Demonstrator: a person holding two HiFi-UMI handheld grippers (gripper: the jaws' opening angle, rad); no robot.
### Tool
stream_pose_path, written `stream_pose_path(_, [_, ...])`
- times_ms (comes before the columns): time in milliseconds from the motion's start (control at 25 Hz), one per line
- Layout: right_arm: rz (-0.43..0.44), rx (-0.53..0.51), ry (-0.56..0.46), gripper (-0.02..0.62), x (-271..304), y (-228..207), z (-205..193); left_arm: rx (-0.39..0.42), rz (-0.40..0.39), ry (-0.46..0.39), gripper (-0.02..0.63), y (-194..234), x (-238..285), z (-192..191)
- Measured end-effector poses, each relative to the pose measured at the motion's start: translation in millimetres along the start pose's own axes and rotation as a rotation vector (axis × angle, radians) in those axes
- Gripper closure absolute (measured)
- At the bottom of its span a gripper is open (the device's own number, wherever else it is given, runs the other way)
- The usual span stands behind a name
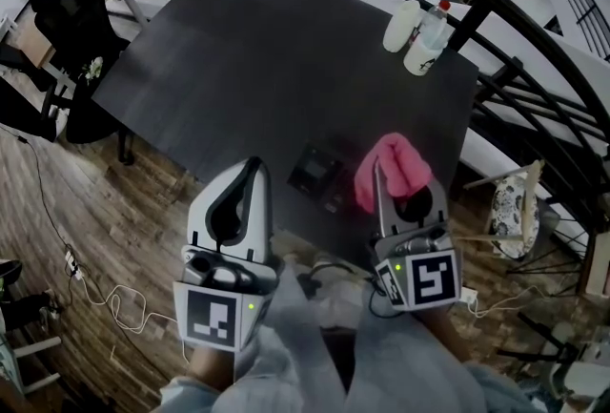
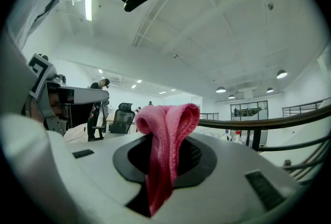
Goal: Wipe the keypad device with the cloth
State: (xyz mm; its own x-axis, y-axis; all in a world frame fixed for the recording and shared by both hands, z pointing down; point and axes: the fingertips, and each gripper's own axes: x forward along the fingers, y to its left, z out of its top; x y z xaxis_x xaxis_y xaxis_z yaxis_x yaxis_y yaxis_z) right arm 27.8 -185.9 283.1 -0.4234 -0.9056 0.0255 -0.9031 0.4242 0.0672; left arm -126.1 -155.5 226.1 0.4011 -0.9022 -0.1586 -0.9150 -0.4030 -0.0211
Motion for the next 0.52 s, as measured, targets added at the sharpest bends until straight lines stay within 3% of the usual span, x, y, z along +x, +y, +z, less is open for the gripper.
stream_pose_path(520, [-0.018,0.003,0.012,0.525,-1.3,-5.6,-2.7,0.001,-0.013,0.008,0.603,-1.1,0.5,-1.6])
